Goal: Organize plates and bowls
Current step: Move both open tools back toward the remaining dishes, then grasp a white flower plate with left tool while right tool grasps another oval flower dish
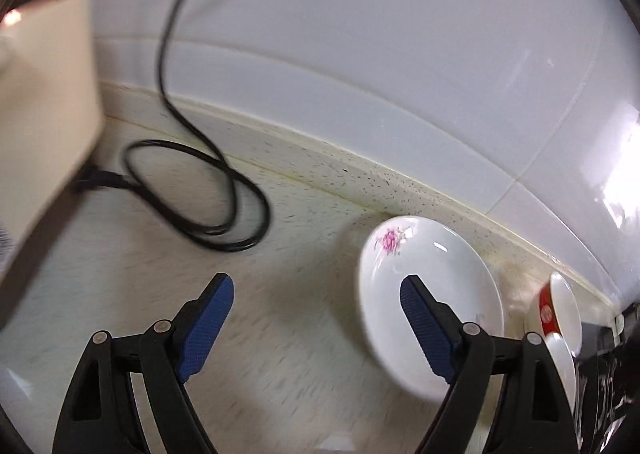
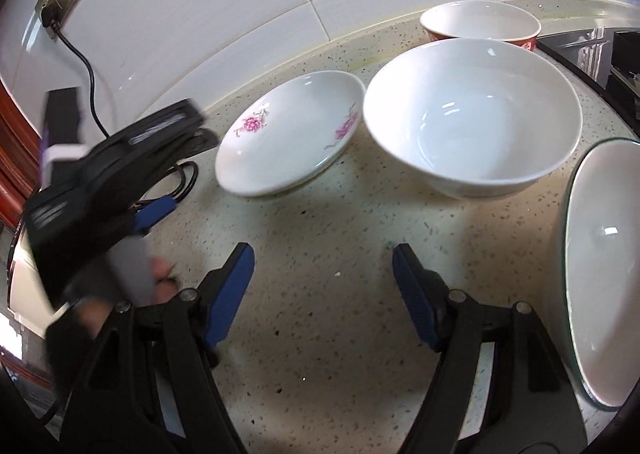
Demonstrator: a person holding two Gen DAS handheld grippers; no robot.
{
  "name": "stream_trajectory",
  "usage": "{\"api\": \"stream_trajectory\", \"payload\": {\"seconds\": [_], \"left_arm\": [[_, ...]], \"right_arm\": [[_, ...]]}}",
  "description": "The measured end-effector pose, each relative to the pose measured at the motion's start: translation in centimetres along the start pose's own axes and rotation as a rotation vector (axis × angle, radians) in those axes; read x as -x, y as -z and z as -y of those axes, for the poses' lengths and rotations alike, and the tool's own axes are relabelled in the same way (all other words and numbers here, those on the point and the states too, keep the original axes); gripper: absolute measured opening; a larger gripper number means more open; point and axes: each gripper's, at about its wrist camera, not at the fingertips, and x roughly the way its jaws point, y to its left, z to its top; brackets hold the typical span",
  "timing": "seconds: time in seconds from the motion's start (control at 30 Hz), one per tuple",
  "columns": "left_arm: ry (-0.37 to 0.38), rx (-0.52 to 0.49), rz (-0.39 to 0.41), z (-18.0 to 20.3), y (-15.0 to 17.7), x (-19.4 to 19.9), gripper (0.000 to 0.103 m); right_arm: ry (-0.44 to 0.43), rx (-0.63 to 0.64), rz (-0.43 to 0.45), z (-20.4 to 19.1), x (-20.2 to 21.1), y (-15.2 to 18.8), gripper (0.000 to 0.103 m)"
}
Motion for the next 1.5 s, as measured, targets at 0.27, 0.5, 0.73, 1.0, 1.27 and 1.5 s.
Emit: {"api": "stream_trajectory", "payload": {"seconds": [0.27, 0.5, 0.73, 1.0, 1.27, 1.5], "left_arm": [[0.056, -0.075, -0.035, 3.1, -0.3, -4.1, 0.05], [0.105, -0.076, -0.062, 2.1, 1.2, -2.5, 0.009], [0.044, -0.032, -0.1, -1.8, 5.0, 2.6, 0.01], [0.016, 0.028, -0.08, -5.2, 7.2, 6.6, 0.019], [0.057, 0.008, -0.064, -5.1, 7.8, 5.9, 0.041], [-0.031, -0.022, -0.027, -4.6, 8.1, 6.6, 0.018]], "right_arm": [[0.007, -0.012, 0.01, 0.0, 0.3, 0.0, 0.071], [-0.035, 0.027, 0.048, -1.3, 0.8, 0.1, 0.071], [-0.067, 0.017, 0.02, -1.6, 0.5, 0.4, 0.071], [-0.093, 0.059, -0.024, -2.7, -0.9, 0.9, 0.071], [-0.11, 0.123, -0.076, -3.4, -2.4, 0.7, 0.053], [-0.184, 0.05, -0.108, -1.8, -2.7, 0.4, 0.023]]}}
